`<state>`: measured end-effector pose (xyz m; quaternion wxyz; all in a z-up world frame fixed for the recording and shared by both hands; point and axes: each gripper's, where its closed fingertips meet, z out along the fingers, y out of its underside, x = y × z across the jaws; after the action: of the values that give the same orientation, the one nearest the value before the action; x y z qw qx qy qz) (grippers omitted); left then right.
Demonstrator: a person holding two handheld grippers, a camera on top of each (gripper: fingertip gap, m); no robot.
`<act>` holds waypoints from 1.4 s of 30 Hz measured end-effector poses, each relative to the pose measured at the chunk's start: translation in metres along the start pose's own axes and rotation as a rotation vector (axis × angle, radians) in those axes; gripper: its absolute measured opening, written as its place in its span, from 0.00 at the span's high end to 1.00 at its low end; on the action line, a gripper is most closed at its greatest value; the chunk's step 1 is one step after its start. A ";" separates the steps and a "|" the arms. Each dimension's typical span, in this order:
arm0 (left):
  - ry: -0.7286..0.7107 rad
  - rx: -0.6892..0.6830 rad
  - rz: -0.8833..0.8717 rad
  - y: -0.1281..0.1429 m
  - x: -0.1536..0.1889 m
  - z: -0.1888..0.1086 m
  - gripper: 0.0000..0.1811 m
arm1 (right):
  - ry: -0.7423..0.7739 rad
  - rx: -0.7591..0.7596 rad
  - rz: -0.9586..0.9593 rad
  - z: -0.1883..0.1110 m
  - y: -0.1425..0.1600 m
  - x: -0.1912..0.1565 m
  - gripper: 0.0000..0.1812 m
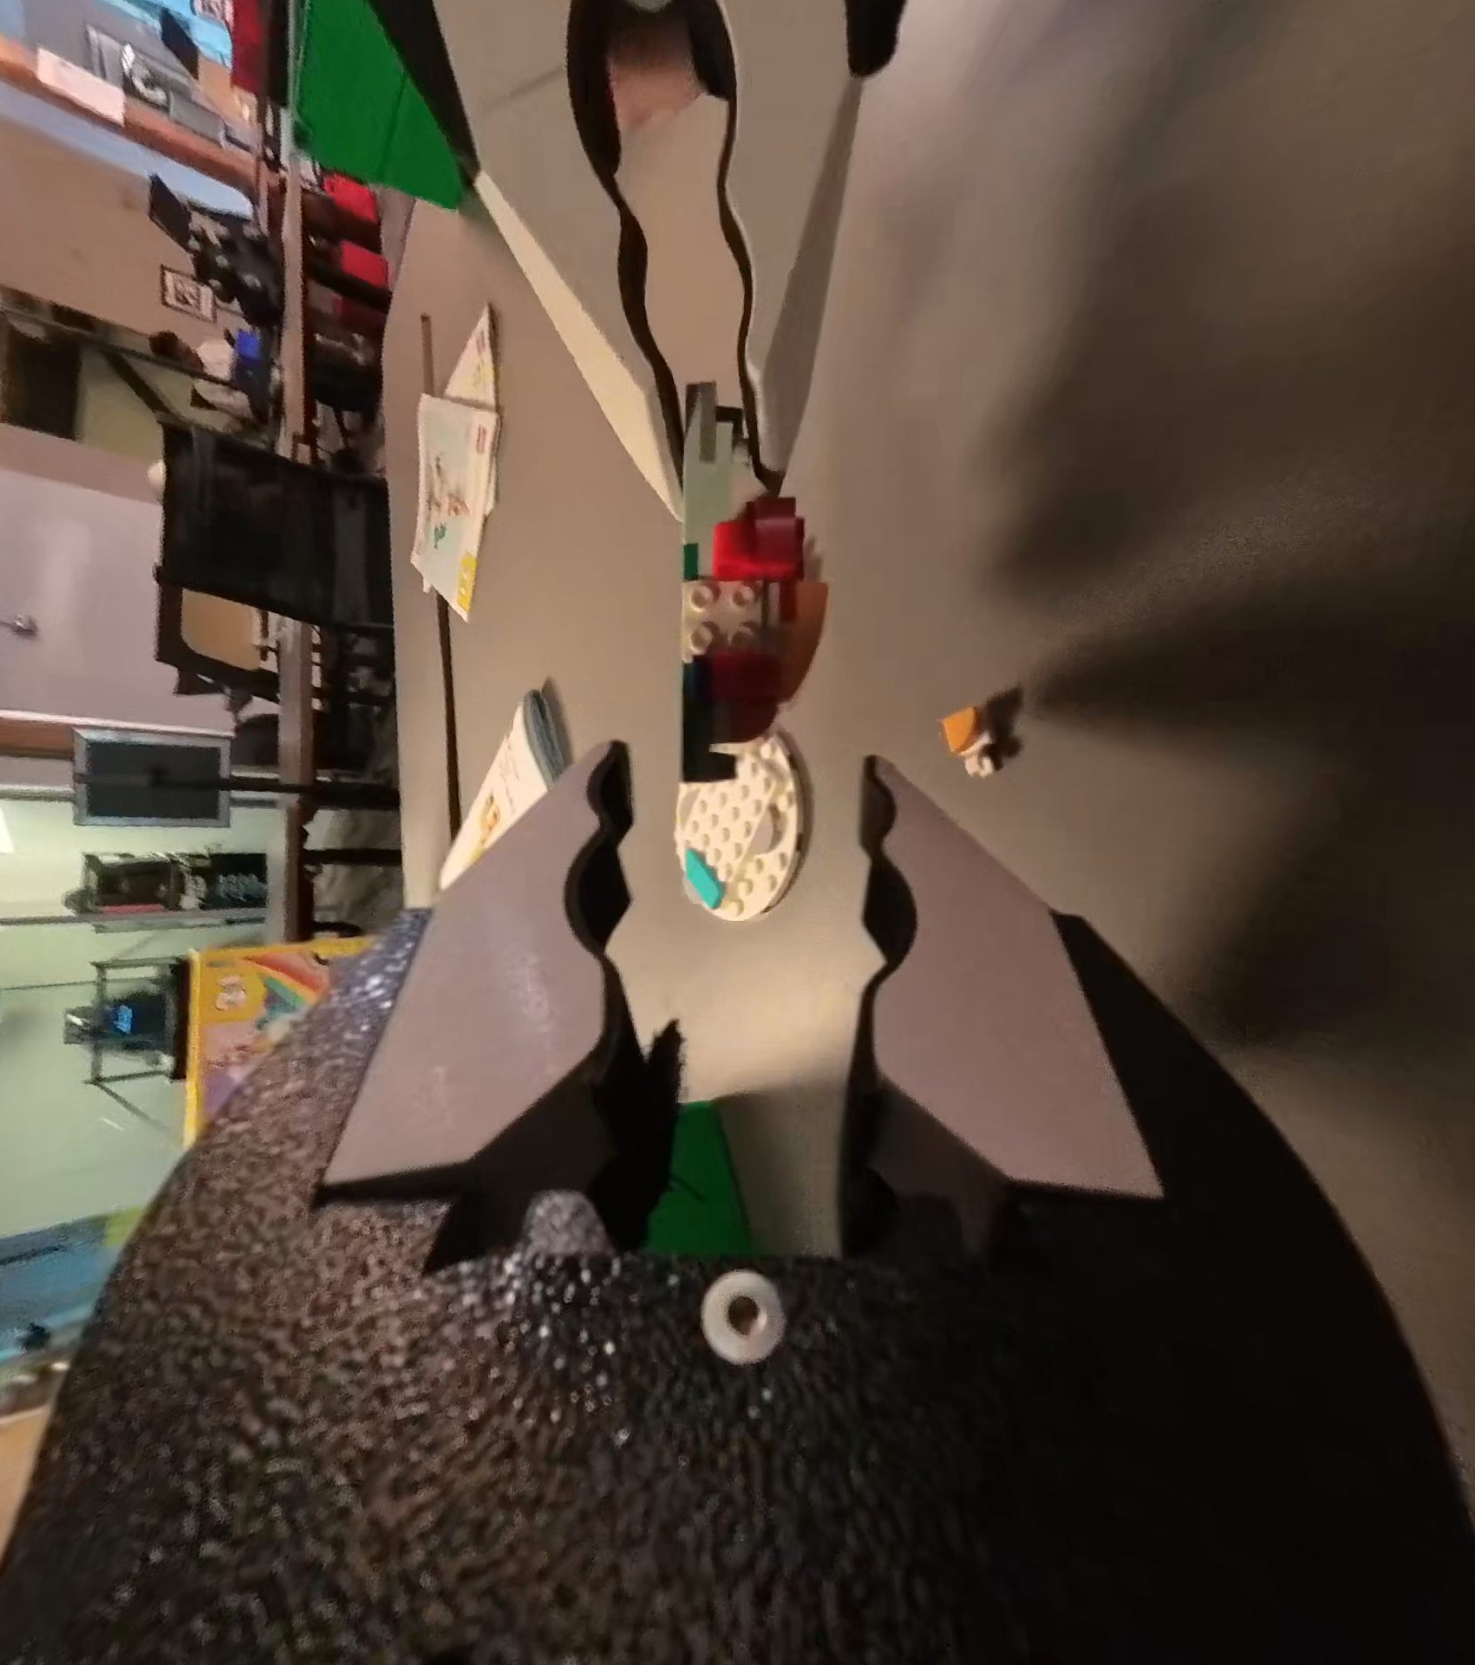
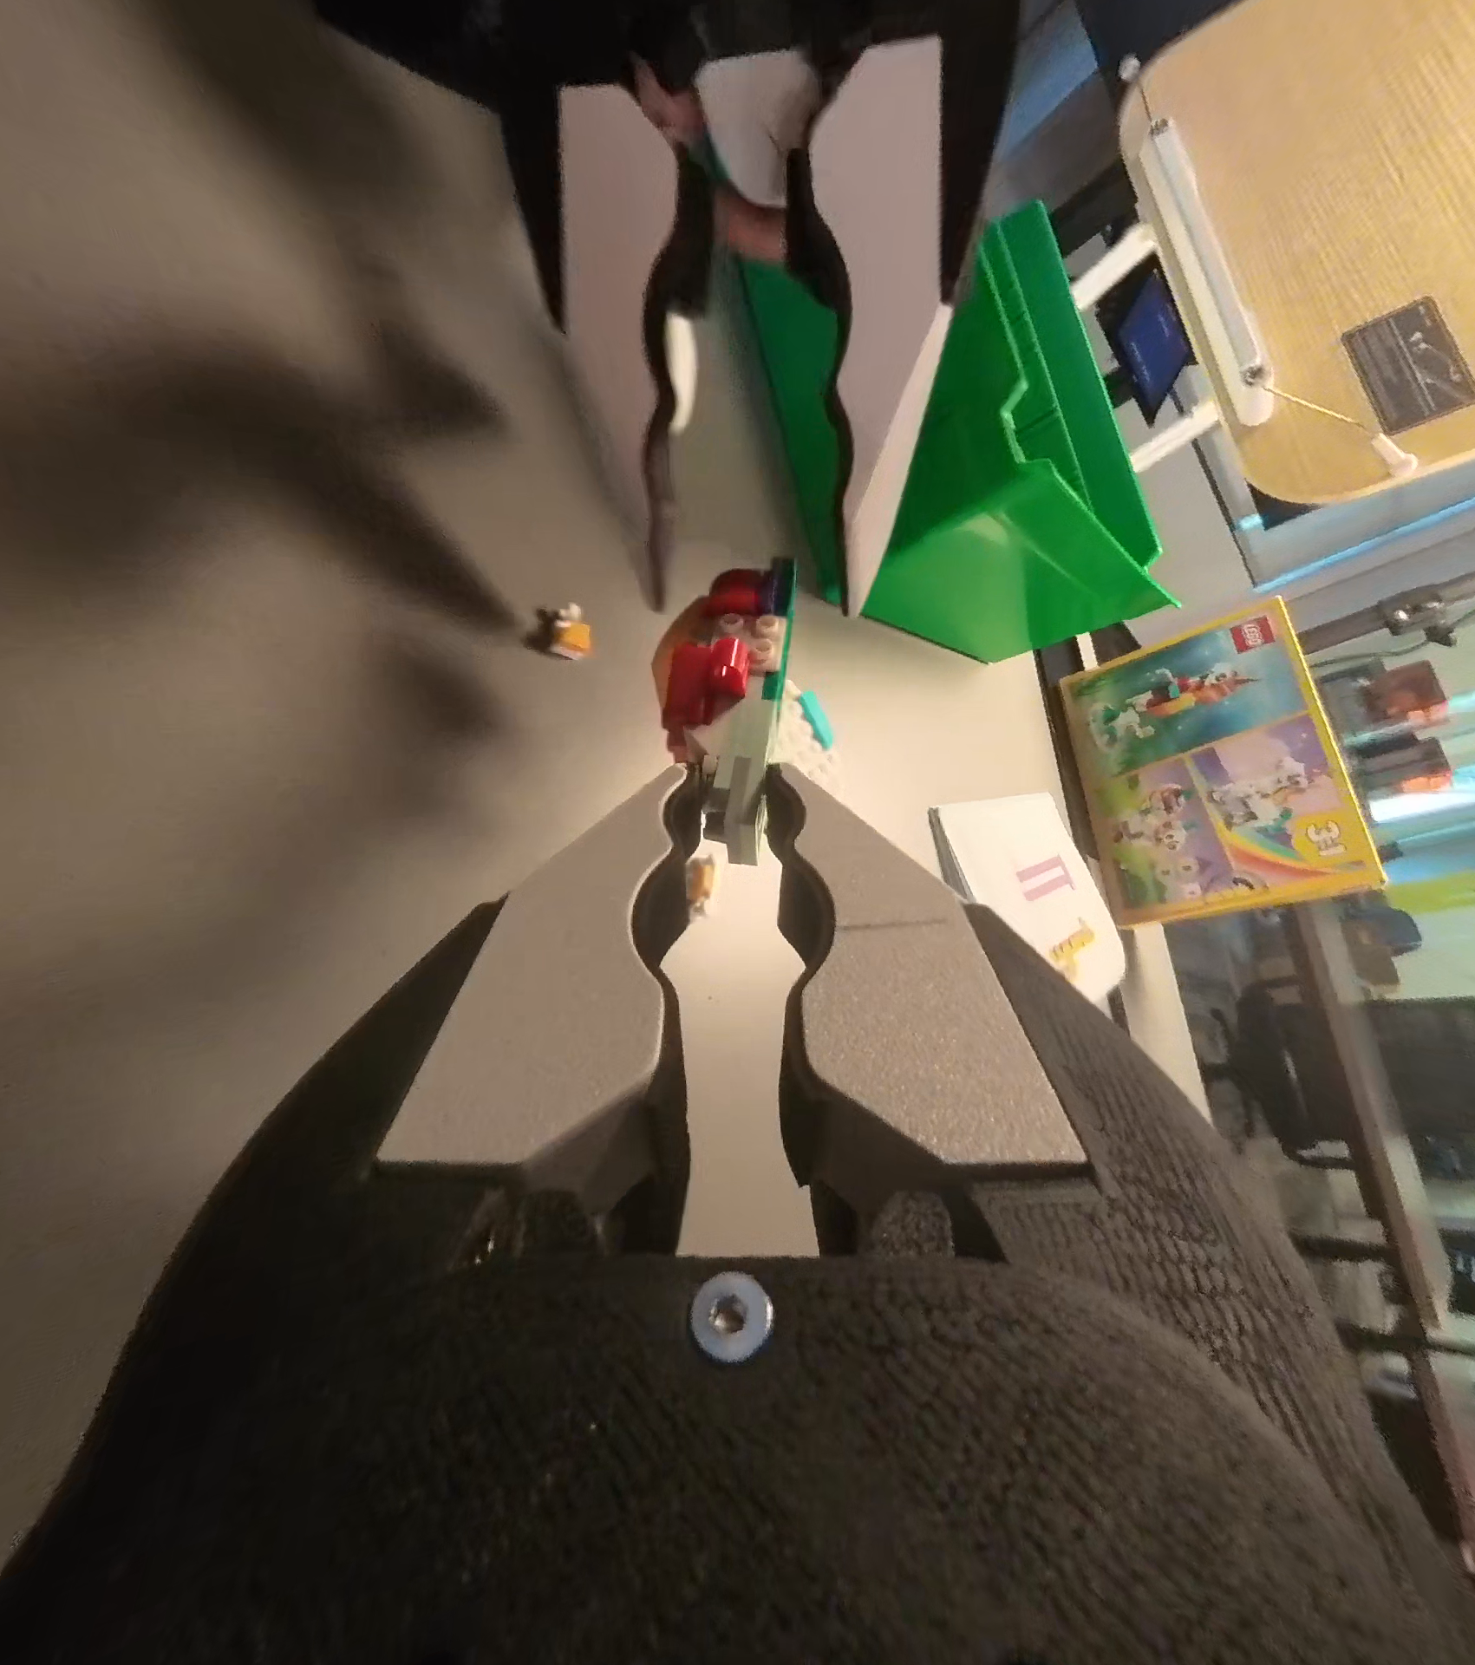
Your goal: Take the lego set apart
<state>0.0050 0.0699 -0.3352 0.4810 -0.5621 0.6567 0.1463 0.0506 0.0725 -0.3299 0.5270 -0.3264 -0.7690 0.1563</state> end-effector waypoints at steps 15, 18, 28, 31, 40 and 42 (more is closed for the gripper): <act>0.373 0.754 -1.590 -0.065 -0.061 -0.010 0.74 | 0.359 0.261 0.165 -0.016 -0.039 0.051 0.93; 0.349 0.792 -1.547 -0.063 -0.060 -0.011 0.80 | 0.351 0.275 0.172 -0.016 -0.041 0.051 0.93; 0.276 0.551 -0.973 -0.051 -0.028 -0.006 0.80 | -0.088 0.311 0.604 -0.011 -0.031 0.023 0.87; 0.216 0.449 -0.750 -0.045 -0.015 -0.001 0.80 | -0.085 0.326 0.524 -0.011 -0.038 0.017 0.91; 0.152 0.222 -0.470 -0.039 0.003 0.013 0.80 | -0.036 0.370 0.346 -0.007 -0.062 0.006 0.84; 0.153 0.183 -0.423 -0.039 0.007 0.015 0.80 | -0.034 0.367 0.324 -0.005 -0.063 0.003 0.87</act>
<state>0.0467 0.0642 -0.3343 0.4987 -0.6507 0.5694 -0.0609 0.0334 0.0275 -0.2885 0.5326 -0.3419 -0.6739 0.3812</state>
